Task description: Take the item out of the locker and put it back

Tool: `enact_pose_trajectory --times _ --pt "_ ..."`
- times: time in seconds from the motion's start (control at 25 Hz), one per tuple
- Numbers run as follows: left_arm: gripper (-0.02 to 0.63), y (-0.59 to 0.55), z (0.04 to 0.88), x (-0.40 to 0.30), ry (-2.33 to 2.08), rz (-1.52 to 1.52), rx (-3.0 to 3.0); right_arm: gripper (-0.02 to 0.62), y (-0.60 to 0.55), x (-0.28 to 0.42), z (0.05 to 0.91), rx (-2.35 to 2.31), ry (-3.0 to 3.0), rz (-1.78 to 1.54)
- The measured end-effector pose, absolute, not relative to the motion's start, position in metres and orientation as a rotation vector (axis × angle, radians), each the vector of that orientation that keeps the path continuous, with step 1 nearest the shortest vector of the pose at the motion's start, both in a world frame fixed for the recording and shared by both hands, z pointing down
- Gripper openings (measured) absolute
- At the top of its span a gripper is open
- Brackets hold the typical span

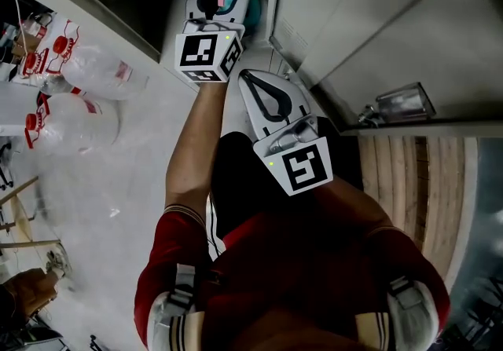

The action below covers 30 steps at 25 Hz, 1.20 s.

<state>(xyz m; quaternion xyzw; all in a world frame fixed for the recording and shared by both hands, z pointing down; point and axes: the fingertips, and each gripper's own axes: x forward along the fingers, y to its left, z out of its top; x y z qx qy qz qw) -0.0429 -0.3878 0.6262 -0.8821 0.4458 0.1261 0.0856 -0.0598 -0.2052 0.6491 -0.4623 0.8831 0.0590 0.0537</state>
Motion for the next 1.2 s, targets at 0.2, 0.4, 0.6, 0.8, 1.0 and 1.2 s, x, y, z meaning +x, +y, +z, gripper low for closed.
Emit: enact_pose_trajectory --times 0.2,0.4,0.6,0.8,1.0,1.2 --pt "0.215 -0.390 0.626 -0.050 1.376 0.453 -2.641 -0.003 -0.204 -0.059 0.665 -1.387 2.671 0.171" --pt "0.210 -0.391 0.623 -0.057 1.412 0.586 -2.687 -0.003 -0.203 -0.058 0.669 -1.371 2.665 0.168" --pt "0.210 -0.395 0.624 -0.061 1.437 0.709 -2.751 -0.003 -0.201 -0.054 0.665 -1.367 2.654 0.177" --pt "0.209 -0.405 0.626 -0.069 1.474 0.797 -2.789 -0.003 -0.204 -0.050 0.664 -1.367 2.648 0.183" --pt "0.209 -0.415 0.627 -0.075 1.507 0.834 -2.823 -0.003 -0.205 -0.053 0.664 -1.355 2.646 0.179" --pt "0.209 -0.425 0.628 -0.078 1.516 0.872 -2.869 -0.003 -0.206 -0.056 0.666 -1.346 2.654 0.177"
